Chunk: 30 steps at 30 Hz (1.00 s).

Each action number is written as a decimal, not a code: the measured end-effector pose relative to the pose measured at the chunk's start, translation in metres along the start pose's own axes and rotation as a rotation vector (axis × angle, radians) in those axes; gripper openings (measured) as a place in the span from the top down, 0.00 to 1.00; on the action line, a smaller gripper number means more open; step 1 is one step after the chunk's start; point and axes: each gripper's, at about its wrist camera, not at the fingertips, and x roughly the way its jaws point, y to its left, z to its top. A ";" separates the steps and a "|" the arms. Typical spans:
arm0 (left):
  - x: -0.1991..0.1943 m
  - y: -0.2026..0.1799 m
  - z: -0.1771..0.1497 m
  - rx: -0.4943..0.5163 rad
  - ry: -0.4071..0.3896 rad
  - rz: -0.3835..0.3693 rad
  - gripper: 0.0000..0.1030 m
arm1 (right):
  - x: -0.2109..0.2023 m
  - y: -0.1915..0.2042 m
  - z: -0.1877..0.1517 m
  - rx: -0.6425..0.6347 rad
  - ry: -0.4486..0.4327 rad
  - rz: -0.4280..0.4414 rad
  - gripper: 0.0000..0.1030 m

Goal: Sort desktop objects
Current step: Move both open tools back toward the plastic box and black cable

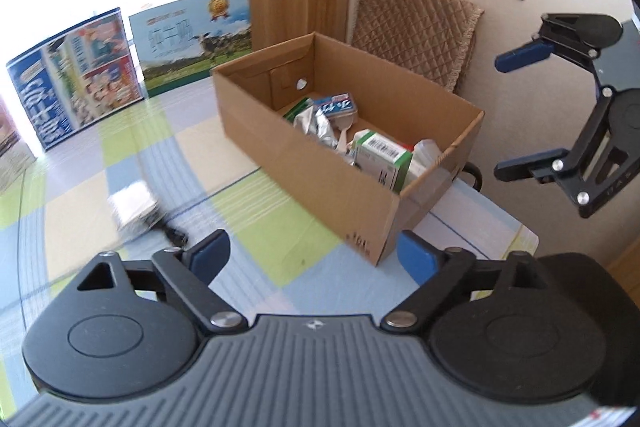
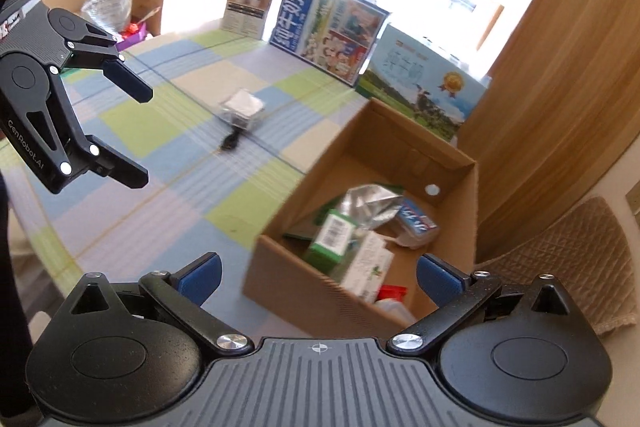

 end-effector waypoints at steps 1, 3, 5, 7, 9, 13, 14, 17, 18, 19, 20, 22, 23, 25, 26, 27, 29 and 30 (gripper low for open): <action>-0.004 0.001 -0.005 -0.007 0.000 0.004 0.06 | -0.001 0.005 0.000 -0.003 -0.002 0.006 0.02; -0.011 0.002 -0.015 -0.013 0.005 0.024 0.03 | -0.001 0.016 0.002 -0.008 -0.007 0.021 0.02; -0.017 0.005 -0.023 -0.028 0.019 0.044 0.02 | -0.002 0.027 0.003 -0.013 -0.016 0.037 0.02; -0.026 0.008 -0.033 -0.050 0.019 0.072 0.02 | 0.000 0.036 0.006 -0.018 -0.023 0.056 0.02; -0.035 0.013 -0.042 -0.077 0.009 0.106 0.01 | 0.002 0.046 0.008 -0.028 -0.025 0.072 0.02; -0.049 0.023 -0.061 -0.122 -0.002 0.175 0.01 | 0.009 0.063 0.014 -0.033 -0.034 0.107 0.02; -0.054 0.025 -0.065 -0.134 -0.010 0.189 0.01 | 0.011 0.066 0.016 -0.031 -0.036 0.116 0.02; -0.065 0.033 -0.077 -0.175 -0.026 0.208 0.01 | 0.017 0.078 0.021 -0.037 -0.036 0.136 0.02; -0.068 0.036 -0.080 -0.189 -0.031 0.214 0.01 | 0.019 0.082 0.022 -0.040 -0.037 0.140 0.02; -0.071 0.038 -0.083 -0.201 -0.034 0.220 0.01 | 0.020 0.085 0.024 -0.040 -0.037 0.145 0.02; -0.074 0.041 -0.085 -0.209 -0.036 0.226 0.01 | 0.022 0.087 0.025 -0.038 -0.038 0.151 0.02; -0.077 0.045 -0.089 -0.215 -0.039 0.239 0.01 | 0.027 0.091 0.028 -0.030 -0.038 0.160 0.02; -0.078 0.046 -0.090 -0.216 -0.038 0.245 0.01 | 0.028 0.093 0.030 -0.026 -0.038 0.163 0.02; -0.079 0.050 -0.093 -0.219 -0.036 0.256 0.01 | 0.032 0.096 0.033 -0.018 -0.038 0.171 0.02; -0.080 0.052 -0.094 -0.223 -0.035 0.261 0.01 | 0.034 0.097 0.035 -0.014 -0.037 0.176 0.02; -0.080 0.054 -0.095 -0.229 -0.034 0.263 0.01 | 0.036 0.098 0.036 -0.010 -0.036 0.180 0.02; -0.080 0.057 -0.098 -0.238 -0.033 0.268 0.01 | 0.039 0.101 0.039 -0.001 -0.033 0.187 0.02; -0.081 0.059 -0.099 -0.241 -0.033 0.270 0.01 | 0.041 0.102 0.040 0.005 -0.032 0.193 0.02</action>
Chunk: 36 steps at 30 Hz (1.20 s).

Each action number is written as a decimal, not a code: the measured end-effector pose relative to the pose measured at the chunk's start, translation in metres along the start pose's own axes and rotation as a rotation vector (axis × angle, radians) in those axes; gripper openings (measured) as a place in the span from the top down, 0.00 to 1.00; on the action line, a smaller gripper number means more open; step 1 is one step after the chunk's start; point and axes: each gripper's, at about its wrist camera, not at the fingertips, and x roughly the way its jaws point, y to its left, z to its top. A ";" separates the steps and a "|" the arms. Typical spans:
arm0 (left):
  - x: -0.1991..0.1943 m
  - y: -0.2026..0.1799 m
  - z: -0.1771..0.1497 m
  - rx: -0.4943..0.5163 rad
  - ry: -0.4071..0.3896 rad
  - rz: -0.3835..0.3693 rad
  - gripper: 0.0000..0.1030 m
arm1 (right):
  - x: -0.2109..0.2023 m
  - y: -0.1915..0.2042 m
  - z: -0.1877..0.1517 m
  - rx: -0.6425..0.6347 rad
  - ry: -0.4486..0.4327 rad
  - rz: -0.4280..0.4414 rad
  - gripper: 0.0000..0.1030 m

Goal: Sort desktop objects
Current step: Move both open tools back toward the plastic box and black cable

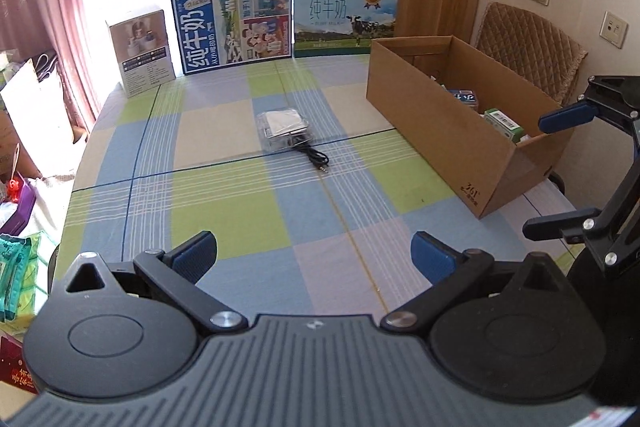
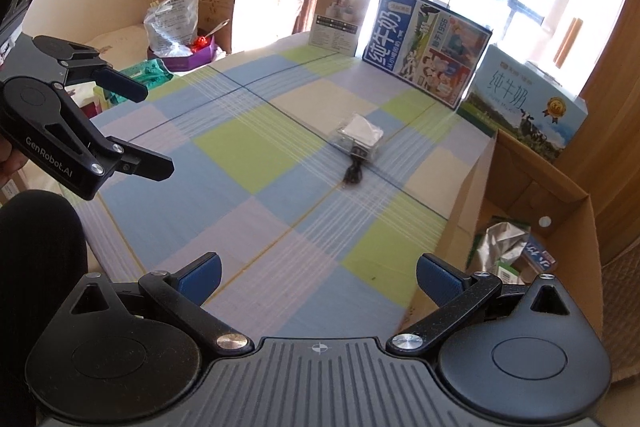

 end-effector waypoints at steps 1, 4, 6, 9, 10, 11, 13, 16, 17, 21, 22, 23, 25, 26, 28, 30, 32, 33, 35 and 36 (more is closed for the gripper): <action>0.000 0.001 -0.001 -0.003 0.001 0.001 0.01 | 0.001 0.001 0.001 0.007 -0.001 0.007 0.02; 0.001 0.005 -0.003 -0.014 0.003 0.002 0.01 | 0.007 0.003 0.005 0.025 -0.001 0.021 0.02; 0.002 0.008 -0.004 -0.024 0.004 0.002 0.01 | 0.011 0.003 0.007 0.034 0.003 0.023 0.02; 0.005 0.011 -0.004 -0.031 0.006 0.007 0.01 | 0.017 0.001 0.009 0.065 0.004 0.028 0.02; 0.006 0.013 -0.004 -0.034 0.007 0.010 0.01 | 0.020 -0.001 0.010 0.080 0.004 0.031 0.02; 0.007 0.014 -0.003 -0.037 0.008 0.012 0.01 | 0.022 -0.002 0.010 0.096 0.003 0.033 0.02; 0.010 0.019 -0.002 -0.043 0.010 0.015 0.01 | 0.026 -0.005 0.011 0.127 0.003 0.035 0.02; 0.018 0.026 0.001 -0.050 0.013 0.018 0.01 | 0.034 -0.011 0.014 0.165 -0.004 0.035 0.02; 0.021 0.028 0.002 -0.052 0.013 0.019 0.01 | 0.037 -0.013 0.015 0.177 -0.007 0.036 0.02; 0.035 0.036 0.009 -0.053 0.013 0.028 0.01 | 0.052 -0.020 0.020 0.217 -0.016 0.040 0.02; 0.039 0.038 0.011 -0.051 0.014 0.030 0.01 | 0.056 -0.022 0.022 0.222 -0.019 0.040 0.02; 0.044 0.039 0.014 -0.048 0.015 0.033 0.01 | 0.061 -0.023 0.023 0.227 -0.020 0.040 0.02; 0.054 0.042 0.018 -0.043 0.018 0.037 0.01 | 0.071 -0.027 0.027 0.235 -0.024 0.041 0.02; 0.059 0.044 0.020 -0.044 0.020 0.038 0.01 | 0.076 -0.029 0.029 0.240 -0.025 0.040 0.03; 0.072 0.048 0.025 -0.046 0.022 0.040 0.01 | 0.086 -0.034 0.031 0.254 -0.026 0.035 0.03; 0.084 0.053 0.030 -0.051 0.023 0.042 0.01 | 0.097 -0.039 0.034 0.268 -0.023 0.032 0.04; 0.097 0.058 0.034 -0.064 0.021 0.047 0.01 | 0.110 -0.044 0.036 0.276 -0.017 0.027 0.06; 0.103 0.061 0.037 -0.071 0.020 0.047 0.01 | 0.116 -0.046 0.036 0.279 -0.014 0.025 0.08; 0.115 0.066 0.041 -0.086 0.017 0.046 0.01 | 0.130 -0.052 0.036 0.293 -0.009 0.022 0.11; 0.122 0.069 0.043 -0.092 0.017 0.048 0.01 | 0.136 -0.054 0.036 0.301 -0.006 0.020 0.13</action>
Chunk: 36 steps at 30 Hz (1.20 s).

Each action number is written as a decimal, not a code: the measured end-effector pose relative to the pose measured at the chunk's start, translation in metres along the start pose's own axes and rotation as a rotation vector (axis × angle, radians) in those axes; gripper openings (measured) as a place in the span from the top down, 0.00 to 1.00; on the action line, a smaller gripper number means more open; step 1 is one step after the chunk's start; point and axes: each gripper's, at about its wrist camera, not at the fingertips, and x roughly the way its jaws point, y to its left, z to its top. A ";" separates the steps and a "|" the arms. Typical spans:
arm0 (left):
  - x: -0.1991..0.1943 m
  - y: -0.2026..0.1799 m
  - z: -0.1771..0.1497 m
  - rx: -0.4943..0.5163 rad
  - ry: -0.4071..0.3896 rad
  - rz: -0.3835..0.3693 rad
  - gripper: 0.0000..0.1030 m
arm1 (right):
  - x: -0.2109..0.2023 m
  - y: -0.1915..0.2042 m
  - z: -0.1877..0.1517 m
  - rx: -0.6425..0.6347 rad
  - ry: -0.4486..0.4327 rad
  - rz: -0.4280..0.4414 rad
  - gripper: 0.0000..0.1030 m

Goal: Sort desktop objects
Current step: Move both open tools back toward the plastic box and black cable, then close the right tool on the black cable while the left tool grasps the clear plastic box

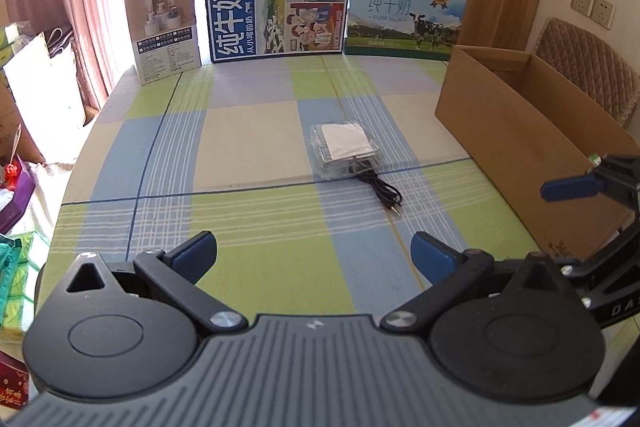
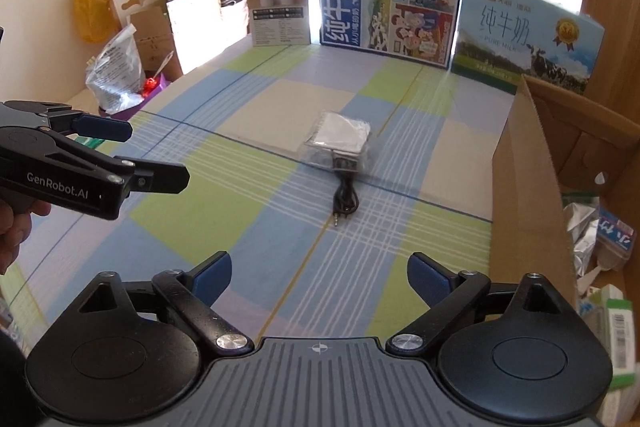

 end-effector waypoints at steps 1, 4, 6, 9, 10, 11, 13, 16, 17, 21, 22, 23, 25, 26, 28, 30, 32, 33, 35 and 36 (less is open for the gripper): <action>0.006 0.002 0.002 -0.004 0.000 0.003 0.01 | 0.006 -0.003 0.000 0.009 0.000 -0.002 0.14; 0.025 0.007 0.008 -0.018 -0.001 0.011 0.01 | 0.026 -0.009 0.002 0.036 0.004 -0.005 0.19; 0.037 0.010 0.011 -0.033 -0.002 0.007 0.01 | 0.038 -0.013 0.002 0.048 0.006 -0.007 0.21; 0.055 0.013 0.015 -0.044 0.001 0.005 0.01 | 0.052 -0.018 0.004 0.064 -0.001 -0.014 0.24; 0.061 0.013 0.016 -0.043 0.007 0.012 0.01 | 0.056 -0.019 0.005 0.066 -0.008 -0.017 0.24; 0.068 0.013 0.017 -0.044 0.011 0.019 0.01 | 0.060 -0.020 0.005 0.063 -0.016 -0.024 0.25; 0.079 0.015 0.019 -0.055 0.008 0.014 0.01 | 0.069 -0.021 0.005 0.057 -0.026 -0.027 0.28; 0.093 0.016 0.021 -0.078 -0.003 0.009 0.01 | 0.084 -0.024 0.005 0.061 -0.028 -0.022 0.34; 0.097 0.017 0.021 -0.082 -0.003 0.010 0.01 | 0.088 -0.024 0.005 0.061 -0.031 -0.022 0.36; 0.111 0.018 0.019 -0.083 0.009 0.013 0.01 | 0.105 -0.028 0.008 0.068 -0.039 -0.025 0.42; 0.113 0.019 0.020 -0.085 0.006 0.012 0.01 | 0.108 -0.028 0.008 0.070 -0.041 -0.027 0.42; 0.115 0.020 0.020 -0.089 0.002 0.011 0.01 | 0.111 -0.029 0.008 0.072 -0.044 -0.029 0.43; 0.118 0.023 0.023 -0.098 -0.008 0.011 0.01 | 0.117 -0.029 0.010 0.066 -0.049 -0.033 0.44; 0.119 0.024 0.024 -0.102 -0.012 0.014 0.01 | 0.120 -0.029 0.010 0.059 -0.049 -0.032 0.45; 0.122 0.027 0.024 -0.109 -0.016 0.018 0.01 | 0.127 -0.027 0.012 0.046 -0.048 -0.033 0.47; 0.125 0.028 0.023 -0.113 -0.013 0.012 0.01 | 0.131 -0.026 0.012 0.033 -0.053 -0.040 0.50; 0.127 0.027 0.021 -0.104 -0.007 0.007 0.01 | 0.134 -0.026 0.014 0.028 -0.058 -0.045 0.54; 0.128 0.026 0.020 -0.100 -0.002 0.008 0.01 | 0.134 -0.026 0.015 0.028 -0.060 -0.047 0.61; 0.130 0.027 0.018 -0.102 0.005 0.008 0.01 | 0.134 -0.027 0.015 0.029 -0.060 -0.055 0.79; 0.130 0.027 0.017 -0.107 0.006 0.008 0.01 | 0.133 -0.027 0.016 0.032 -0.057 -0.053 0.79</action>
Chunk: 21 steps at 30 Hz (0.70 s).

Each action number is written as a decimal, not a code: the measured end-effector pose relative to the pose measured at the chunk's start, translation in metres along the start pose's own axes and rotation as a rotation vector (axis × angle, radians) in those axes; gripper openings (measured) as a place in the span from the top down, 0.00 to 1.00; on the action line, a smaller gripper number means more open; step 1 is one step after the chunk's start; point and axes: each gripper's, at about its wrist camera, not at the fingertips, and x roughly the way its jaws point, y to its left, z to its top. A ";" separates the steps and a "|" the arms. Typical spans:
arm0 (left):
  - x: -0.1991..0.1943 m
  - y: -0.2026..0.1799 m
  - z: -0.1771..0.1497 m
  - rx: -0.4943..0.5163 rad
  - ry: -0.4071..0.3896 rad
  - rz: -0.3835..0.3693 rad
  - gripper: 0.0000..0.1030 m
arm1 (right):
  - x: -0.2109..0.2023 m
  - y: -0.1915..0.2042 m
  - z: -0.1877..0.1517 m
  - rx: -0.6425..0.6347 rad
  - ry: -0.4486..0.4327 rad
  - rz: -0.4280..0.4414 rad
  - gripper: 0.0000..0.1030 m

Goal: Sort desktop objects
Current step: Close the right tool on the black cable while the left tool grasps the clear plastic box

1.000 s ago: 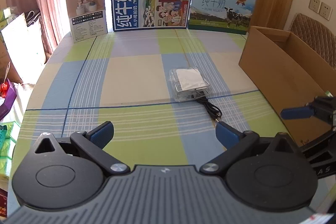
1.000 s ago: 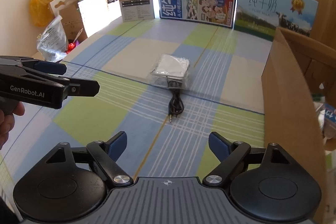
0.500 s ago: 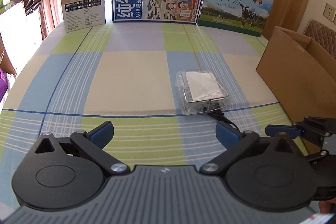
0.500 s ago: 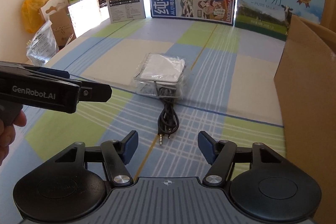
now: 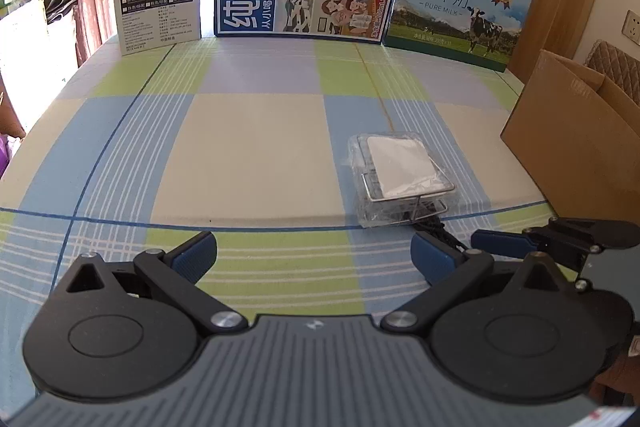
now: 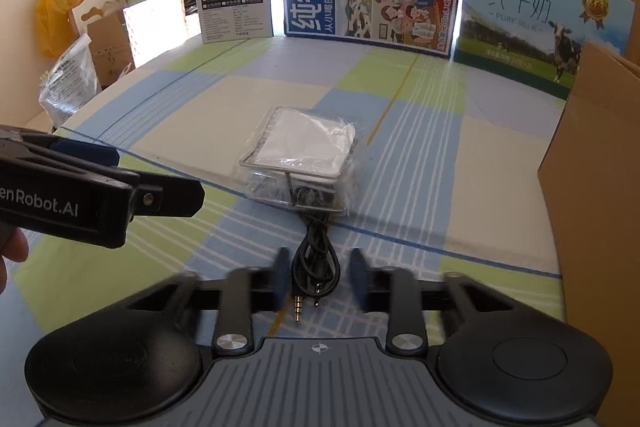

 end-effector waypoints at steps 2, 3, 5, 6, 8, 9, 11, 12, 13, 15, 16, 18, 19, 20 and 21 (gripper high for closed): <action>0.001 0.001 -0.001 -0.012 0.003 -0.003 0.01 | -0.003 0.000 -0.001 -0.006 0.011 0.002 0.79; 0.001 0.001 -0.001 -0.012 0.003 -0.003 0.01 | -0.006 0.001 -0.002 -0.008 0.019 0.002 0.79; 0.001 -0.001 -0.002 -0.004 0.005 -0.001 0.01 | -0.014 -0.001 -0.006 0.005 0.029 0.002 0.80; 0.001 -0.001 -0.002 0.001 0.005 0.000 0.01 | -0.019 -0.002 -0.008 0.015 0.032 -0.004 0.80; 0.001 -0.004 -0.003 0.012 0.008 0.001 0.01 | -0.030 -0.004 -0.013 0.046 0.040 -0.021 0.80; 0.001 -0.005 -0.004 0.017 0.008 -0.001 0.01 | -0.035 -0.006 -0.016 0.062 0.040 -0.033 0.80; 0.001 -0.008 -0.005 0.029 0.008 -0.004 0.01 | -0.044 -0.010 -0.023 0.073 0.037 -0.068 0.80; 0.001 -0.010 -0.005 0.037 0.006 -0.007 0.01 | -0.047 -0.013 -0.026 0.088 0.037 -0.080 0.80; 0.000 -0.012 -0.006 0.046 0.003 -0.010 0.01 | -0.050 -0.016 -0.028 0.105 0.035 -0.091 0.80; -0.001 -0.017 -0.007 0.065 0.000 -0.019 0.01 | -0.055 -0.020 -0.032 0.122 0.021 -0.121 0.80; -0.001 -0.019 -0.008 0.073 -0.002 -0.026 0.01 | -0.056 -0.022 -0.032 0.127 0.013 -0.132 0.80; -0.001 -0.024 -0.008 0.086 -0.009 -0.049 0.01 | -0.054 -0.026 -0.030 0.123 0.006 -0.148 0.80; -0.001 -0.026 -0.007 0.091 -0.013 -0.062 0.01 | -0.052 -0.027 -0.029 0.120 0.005 -0.155 0.80; 0.000 -0.030 -0.006 0.097 -0.018 -0.075 0.01 | -0.051 -0.029 -0.029 0.121 0.003 -0.161 0.80; 0.001 -0.033 -0.006 0.102 -0.024 -0.084 0.01 | -0.049 -0.031 -0.029 0.125 0.003 -0.165 0.80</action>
